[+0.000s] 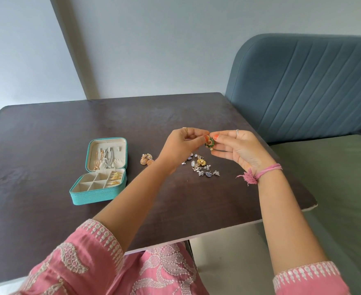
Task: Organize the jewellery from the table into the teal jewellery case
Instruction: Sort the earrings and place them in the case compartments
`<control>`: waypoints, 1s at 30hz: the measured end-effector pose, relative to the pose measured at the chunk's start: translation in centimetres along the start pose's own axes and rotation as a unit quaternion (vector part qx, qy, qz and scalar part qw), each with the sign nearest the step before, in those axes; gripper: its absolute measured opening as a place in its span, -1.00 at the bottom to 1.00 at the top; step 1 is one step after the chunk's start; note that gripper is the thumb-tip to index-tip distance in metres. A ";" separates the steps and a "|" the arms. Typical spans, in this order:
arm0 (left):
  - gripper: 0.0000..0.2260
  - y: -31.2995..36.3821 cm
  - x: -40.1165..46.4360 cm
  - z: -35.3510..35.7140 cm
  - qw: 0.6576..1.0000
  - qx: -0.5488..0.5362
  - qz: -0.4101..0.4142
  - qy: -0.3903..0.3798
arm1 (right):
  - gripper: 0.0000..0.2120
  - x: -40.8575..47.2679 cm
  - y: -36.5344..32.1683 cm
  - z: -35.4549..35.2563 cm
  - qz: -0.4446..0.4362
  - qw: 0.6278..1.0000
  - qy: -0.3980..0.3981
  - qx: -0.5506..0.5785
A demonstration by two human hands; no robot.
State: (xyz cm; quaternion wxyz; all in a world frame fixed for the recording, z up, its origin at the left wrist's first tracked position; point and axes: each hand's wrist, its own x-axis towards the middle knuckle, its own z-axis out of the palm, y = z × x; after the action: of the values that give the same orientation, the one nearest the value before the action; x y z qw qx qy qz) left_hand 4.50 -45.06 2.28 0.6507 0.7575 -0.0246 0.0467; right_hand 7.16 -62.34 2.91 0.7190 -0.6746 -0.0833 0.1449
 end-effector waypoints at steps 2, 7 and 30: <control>-0.91 -0.1 0.1 -0.1 1.000 0.000 0.005 0.003 | -0.80 0.0 0.0 0.1 0.004 1.000 -0.002 -0.012; -0.91 0.1 0.0 -0.4 1.000 -0.013 0.002 -0.006 | -0.82 0.2 -0.1 0.5 -0.007 1.000 0.004 -0.027; -0.85 -1.9 -1.1 -1.3 0.988 -0.126 0.002 0.090 | -0.79 1.9 2.0 0.7 -0.122 0.925 0.004 -0.360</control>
State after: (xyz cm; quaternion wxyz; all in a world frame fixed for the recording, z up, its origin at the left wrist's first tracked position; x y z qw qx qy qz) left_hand 3.53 -43.53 0.50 0.7406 0.6619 0.0269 0.1128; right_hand 8.55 -60.99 0.81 0.4399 -0.8733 -0.2090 0.0138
